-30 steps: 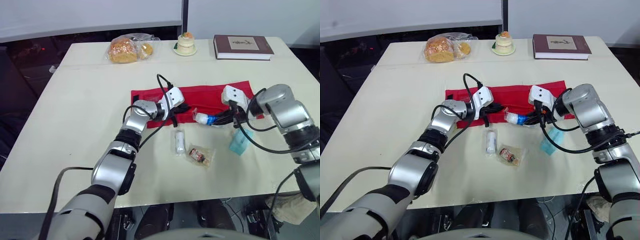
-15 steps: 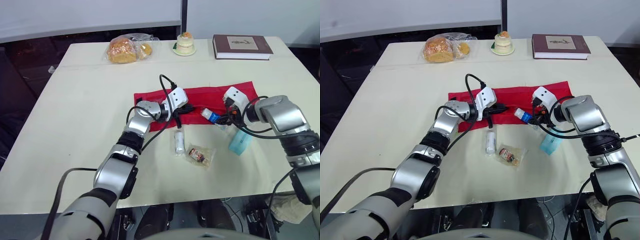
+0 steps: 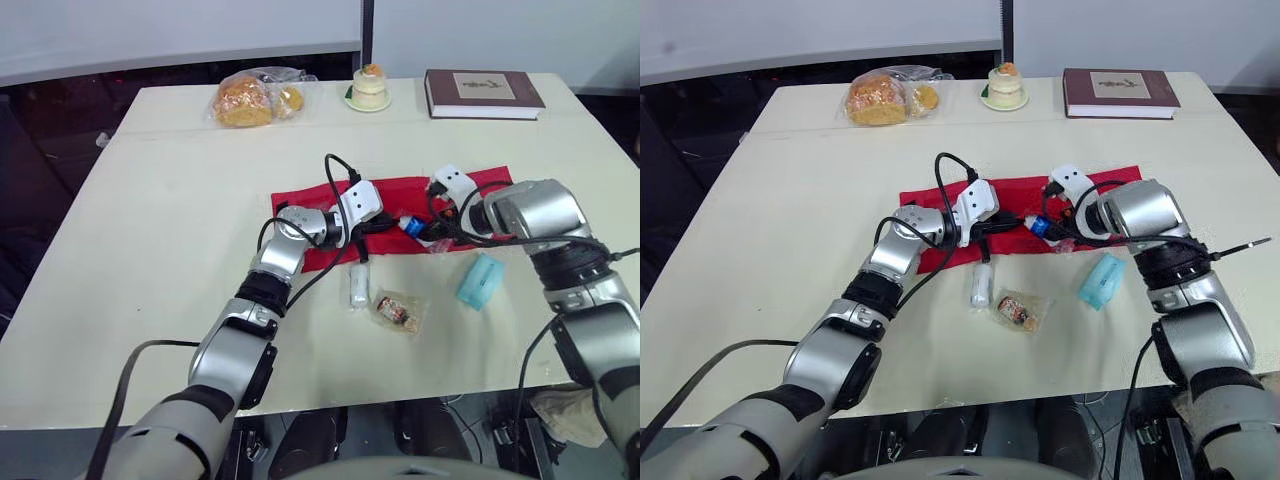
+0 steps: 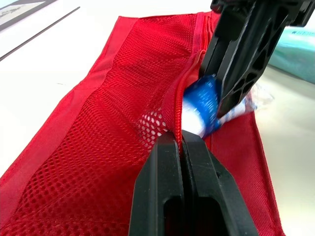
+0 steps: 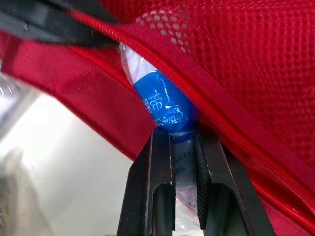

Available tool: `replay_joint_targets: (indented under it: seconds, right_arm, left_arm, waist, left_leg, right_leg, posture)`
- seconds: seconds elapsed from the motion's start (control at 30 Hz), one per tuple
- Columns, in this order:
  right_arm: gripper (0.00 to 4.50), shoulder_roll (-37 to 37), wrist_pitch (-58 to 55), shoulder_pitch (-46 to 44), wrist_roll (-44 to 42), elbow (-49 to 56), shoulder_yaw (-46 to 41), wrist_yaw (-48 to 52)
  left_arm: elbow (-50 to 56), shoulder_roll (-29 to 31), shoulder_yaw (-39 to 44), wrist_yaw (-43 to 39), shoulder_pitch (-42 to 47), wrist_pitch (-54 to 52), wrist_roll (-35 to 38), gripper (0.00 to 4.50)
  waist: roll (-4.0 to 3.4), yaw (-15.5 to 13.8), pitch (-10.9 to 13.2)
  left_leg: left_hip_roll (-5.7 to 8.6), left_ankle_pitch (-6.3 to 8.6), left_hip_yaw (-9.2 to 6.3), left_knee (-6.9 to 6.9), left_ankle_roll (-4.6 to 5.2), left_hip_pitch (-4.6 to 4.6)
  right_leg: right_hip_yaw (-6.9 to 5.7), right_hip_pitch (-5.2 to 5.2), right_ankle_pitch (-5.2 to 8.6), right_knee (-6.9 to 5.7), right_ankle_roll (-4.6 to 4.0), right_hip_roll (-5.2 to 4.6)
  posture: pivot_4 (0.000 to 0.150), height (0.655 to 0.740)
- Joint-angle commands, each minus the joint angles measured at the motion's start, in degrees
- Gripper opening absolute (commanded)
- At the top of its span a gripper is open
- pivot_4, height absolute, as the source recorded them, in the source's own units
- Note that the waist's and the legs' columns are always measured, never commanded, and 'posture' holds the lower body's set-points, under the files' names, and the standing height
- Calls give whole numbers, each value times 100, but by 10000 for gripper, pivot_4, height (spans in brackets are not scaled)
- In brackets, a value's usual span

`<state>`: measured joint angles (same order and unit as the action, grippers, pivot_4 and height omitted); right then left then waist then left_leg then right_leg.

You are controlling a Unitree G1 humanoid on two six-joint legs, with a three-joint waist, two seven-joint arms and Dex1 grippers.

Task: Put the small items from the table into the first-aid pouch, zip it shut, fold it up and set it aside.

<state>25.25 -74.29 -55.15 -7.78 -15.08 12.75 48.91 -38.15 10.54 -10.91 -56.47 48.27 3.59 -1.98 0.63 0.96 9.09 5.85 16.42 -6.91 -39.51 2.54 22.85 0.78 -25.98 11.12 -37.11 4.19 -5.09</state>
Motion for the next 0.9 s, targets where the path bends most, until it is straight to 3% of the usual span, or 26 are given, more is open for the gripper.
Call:
replay_joint_targets:
  seconds: [0.03, 0.1, 0.3, 0.57, 0.7, 0.8, 0.9]
  right_arm:
    - [724, -482, -310, -337, -374, 71, -794, -463]
    - [724, -592, -493, -313, -513, 212, -925, -550]
    - [26635, -193, -522, 98, -751, 909, -581, -479]
    - [26635, 860, -295, 542, -1404, 1847, -408, 98]
    - [26635, 1479, 333, 938, -1475, 2283, -298, 450]
    - [18963, 1627, 759, 1179, -1372, 2331, -222, 394]
    - [6423, 1718, 1171, 1412, -1138, 2358, 62, 311]
  left_arm:
    - [233, -122, -129, -58, -37, 20, 93, 0]
    - [192, -121, -125, -41, -26, 22, 89, 0]
    - [61, -66, -97, -19, -5, 63, 73, 0]
    - [-104, -11, -101, -17, 44, 132, 64, 0]
    - [-142, -15, -92, -5, 76, 130, 66, 0]
    - [-150, -20, -90, -2, 76, 129, 71, 0]
    - [-137, -20, -101, -18, 59, 127, 71, 0]
  waist:
    - [0, 1, 0]
    - [-1, -8, 0]
    - [-2, -7, -1]
    - [-2, -1, -1]
    - [-2, -22, -1]
    - [-1, -23, -1]
    - [-1, -22, -1]
  left_leg:
    - [0, 0, 0, 2, 0, 0]
    - [0, 0, -1, 2, 0, 1]
    - [2, 0, -2, 1, 0, 1]
    - [2, 0, 1, 2, 0, 1]
    - [1, 0, 1, 3, 0, 1]
    - [2, 0, 5, 1, 0, 1]
    - [0, 0, 4, 2, 0, 0]
  right_leg:
    - [1, -1, 0, 0, 0, 0]
    - [-1, -2, 0, 0, 0, 0]
    - [-2, -2, 0, -1, 0, 0]
    - [0, -2, 0, -1, 0, 0]
    - [-1, -2, 0, 0, 0, 0]
    - [1, 0, 0, 1, 1, 0]
    - [1, 0, 0, 0, 0, 0]
  posture:
    - [1500, 7289]
    - [1500, 7289]
    - [1500, 7289]
    - [1500, 7289]
    - [1500, 7289]
    - [1500, 7289]
    - [1500, 7289]
